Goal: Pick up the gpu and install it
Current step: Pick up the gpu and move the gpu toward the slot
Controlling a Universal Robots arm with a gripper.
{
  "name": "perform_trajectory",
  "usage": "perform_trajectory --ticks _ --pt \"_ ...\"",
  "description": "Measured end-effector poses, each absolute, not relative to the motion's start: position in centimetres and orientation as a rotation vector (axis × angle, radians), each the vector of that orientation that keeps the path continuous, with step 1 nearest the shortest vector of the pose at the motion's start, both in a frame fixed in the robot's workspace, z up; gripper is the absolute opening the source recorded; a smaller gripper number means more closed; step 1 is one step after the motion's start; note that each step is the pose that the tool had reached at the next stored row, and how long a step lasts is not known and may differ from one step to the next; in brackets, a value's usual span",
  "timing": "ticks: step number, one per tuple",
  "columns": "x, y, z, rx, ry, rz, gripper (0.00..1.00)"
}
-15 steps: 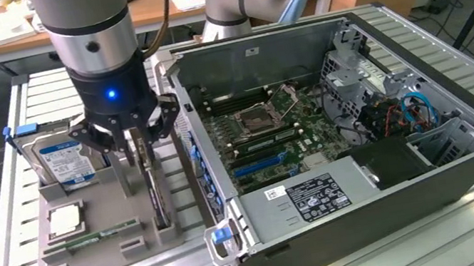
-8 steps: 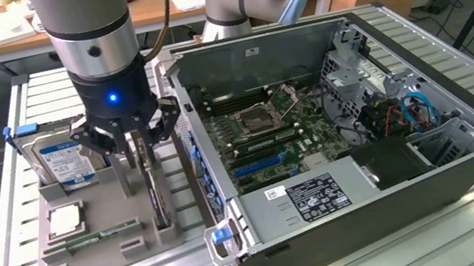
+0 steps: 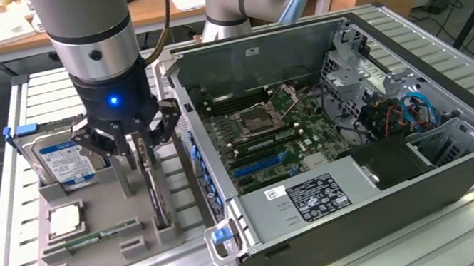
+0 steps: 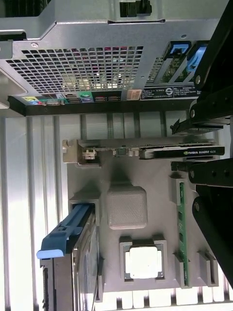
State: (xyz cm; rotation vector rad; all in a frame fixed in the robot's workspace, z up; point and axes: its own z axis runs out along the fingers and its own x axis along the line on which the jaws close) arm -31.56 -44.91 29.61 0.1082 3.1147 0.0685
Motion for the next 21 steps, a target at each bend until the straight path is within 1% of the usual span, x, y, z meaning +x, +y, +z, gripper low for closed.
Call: perform_trajectory --ticks 21 --pt "-31.6 -44.9 28.1 0.108 3.115 0.069 0.36"
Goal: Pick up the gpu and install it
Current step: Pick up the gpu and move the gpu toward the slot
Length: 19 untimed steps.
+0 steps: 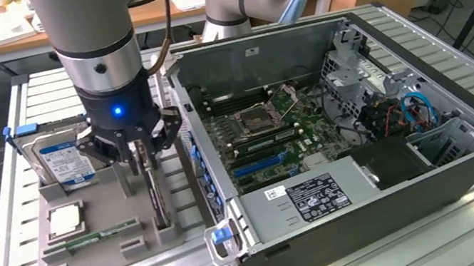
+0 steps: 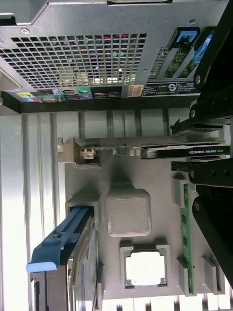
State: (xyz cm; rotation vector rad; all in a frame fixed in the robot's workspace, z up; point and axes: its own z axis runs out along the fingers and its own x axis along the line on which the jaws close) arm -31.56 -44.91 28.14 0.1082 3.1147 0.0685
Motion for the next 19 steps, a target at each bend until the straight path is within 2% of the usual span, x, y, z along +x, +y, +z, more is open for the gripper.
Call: perform_trajectory --ticks 16,17,19 --pt "-31.56 -44.91 28.13 0.108 3.115 0.068 0.36" --pt "-31.56 -44.91 28.13 0.108 3.115 0.068 0.43" --pt "-31.56 -44.91 28.09 0.108 3.115 0.069 0.43"
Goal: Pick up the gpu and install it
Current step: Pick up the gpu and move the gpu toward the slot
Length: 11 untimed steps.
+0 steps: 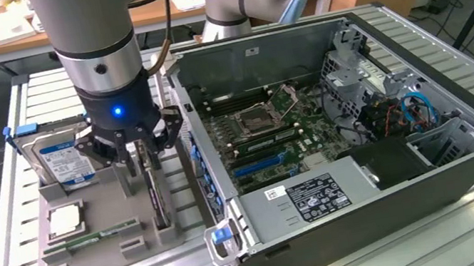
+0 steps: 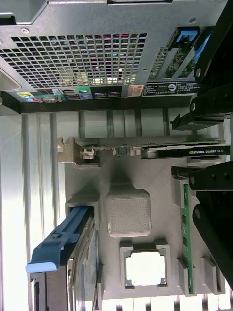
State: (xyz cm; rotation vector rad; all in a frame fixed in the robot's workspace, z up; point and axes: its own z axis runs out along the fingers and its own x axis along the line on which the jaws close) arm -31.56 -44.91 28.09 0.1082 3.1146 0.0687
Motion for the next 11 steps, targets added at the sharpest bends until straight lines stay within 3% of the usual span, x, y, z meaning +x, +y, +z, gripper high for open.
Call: perform_trajectory --ticks 11 --pt "-31.56 -44.91 27.62 0.108 3.115 0.068 0.43"
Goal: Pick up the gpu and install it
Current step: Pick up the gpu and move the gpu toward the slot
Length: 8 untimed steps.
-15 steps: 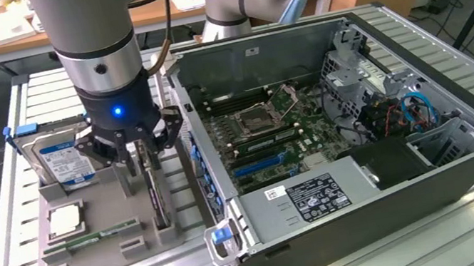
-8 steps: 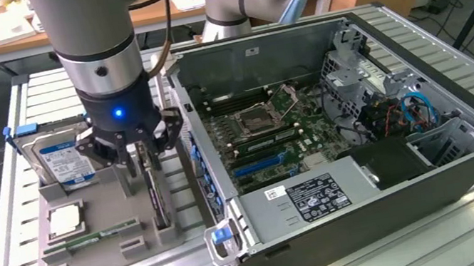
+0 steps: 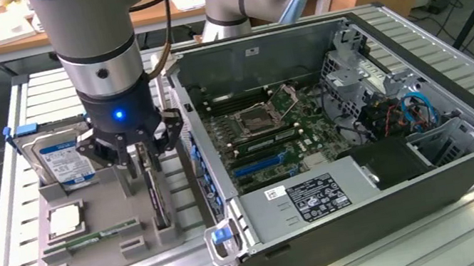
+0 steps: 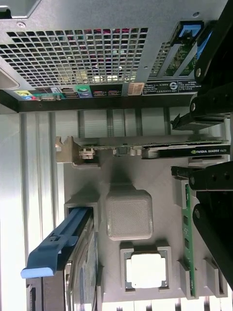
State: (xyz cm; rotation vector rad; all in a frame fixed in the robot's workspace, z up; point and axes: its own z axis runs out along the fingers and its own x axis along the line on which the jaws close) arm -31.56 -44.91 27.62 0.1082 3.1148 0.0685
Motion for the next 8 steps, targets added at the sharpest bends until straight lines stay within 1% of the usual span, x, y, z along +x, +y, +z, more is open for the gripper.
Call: perform_trajectory --ticks 8 --pt "-31.56 -44.91 26.96 0.108 3.115 0.069 0.43"
